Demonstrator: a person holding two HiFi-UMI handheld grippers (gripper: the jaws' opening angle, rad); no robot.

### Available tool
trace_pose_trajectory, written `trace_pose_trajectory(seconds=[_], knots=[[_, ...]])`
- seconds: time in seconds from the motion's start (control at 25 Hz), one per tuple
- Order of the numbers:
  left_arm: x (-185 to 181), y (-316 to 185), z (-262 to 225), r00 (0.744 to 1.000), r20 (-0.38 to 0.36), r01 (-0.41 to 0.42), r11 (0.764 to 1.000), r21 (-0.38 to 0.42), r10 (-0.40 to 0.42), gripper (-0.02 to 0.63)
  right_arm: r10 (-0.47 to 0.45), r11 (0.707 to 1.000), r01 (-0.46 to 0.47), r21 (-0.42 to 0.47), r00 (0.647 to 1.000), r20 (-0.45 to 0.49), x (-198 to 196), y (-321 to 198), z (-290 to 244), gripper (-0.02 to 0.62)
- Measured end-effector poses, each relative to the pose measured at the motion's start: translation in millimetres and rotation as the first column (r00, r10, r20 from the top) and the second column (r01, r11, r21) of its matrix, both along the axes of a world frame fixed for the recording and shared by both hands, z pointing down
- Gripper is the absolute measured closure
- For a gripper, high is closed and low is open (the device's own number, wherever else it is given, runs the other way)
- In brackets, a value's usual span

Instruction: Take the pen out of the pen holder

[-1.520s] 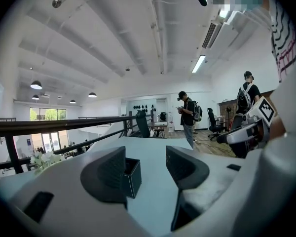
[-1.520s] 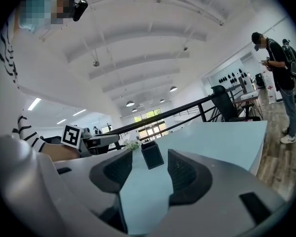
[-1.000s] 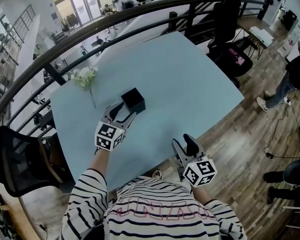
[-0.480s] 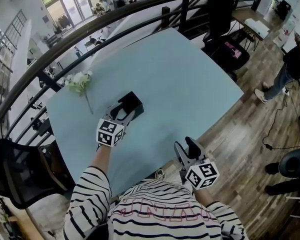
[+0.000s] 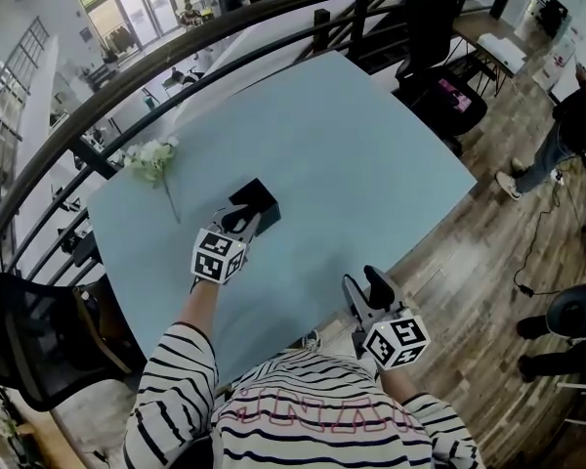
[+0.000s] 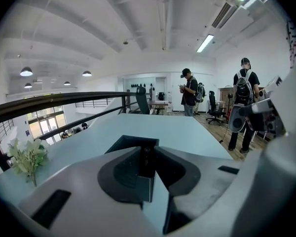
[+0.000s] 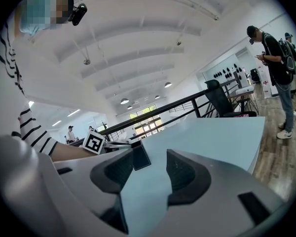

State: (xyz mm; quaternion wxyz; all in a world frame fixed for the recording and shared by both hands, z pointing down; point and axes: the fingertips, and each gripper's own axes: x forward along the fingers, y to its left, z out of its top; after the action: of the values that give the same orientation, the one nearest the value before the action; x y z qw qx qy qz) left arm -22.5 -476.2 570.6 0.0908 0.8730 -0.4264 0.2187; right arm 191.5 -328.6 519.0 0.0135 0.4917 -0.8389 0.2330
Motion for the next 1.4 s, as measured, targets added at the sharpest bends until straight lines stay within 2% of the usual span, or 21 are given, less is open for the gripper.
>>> trace_pose_trajectory(seconds=[0.28,0.48,0.84,1.2,1.4], knots=[[1,0,0,0.999,-0.047,0.027,1.000,0.001,-0.027,0.532,-0.006,1.000,0.006,-0.003,1.000,0.001,7,0,1,0.374],[-2,-1,-1,0.999,-0.027,0.047,0.999,0.004,-0.047,0.545,-0.018,1.000,0.018,-0.011,1.000,0.002,10,3,5,0.376],[-4,3,-36,0.993,-0.051,0.107,0.989,0.106,-0.102,0.546,-0.062,0.998,0.062,0.006,0.998,0.001,12,5,5,0.379],[-11,43,-106,0.995,-0.083,0.078,0.971,0.228,-0.060,0.546,-0.016,0.999,0.015,0.041,1.000,0.027,-7,31,-17,0.381],[-19,84,-129,0.993,-0.120,0.048,0.967,0.249,-0.019,0.546,-0.003,0.998,0.001,0.057,0.999,0.034,-31,56,-25,0.382]])
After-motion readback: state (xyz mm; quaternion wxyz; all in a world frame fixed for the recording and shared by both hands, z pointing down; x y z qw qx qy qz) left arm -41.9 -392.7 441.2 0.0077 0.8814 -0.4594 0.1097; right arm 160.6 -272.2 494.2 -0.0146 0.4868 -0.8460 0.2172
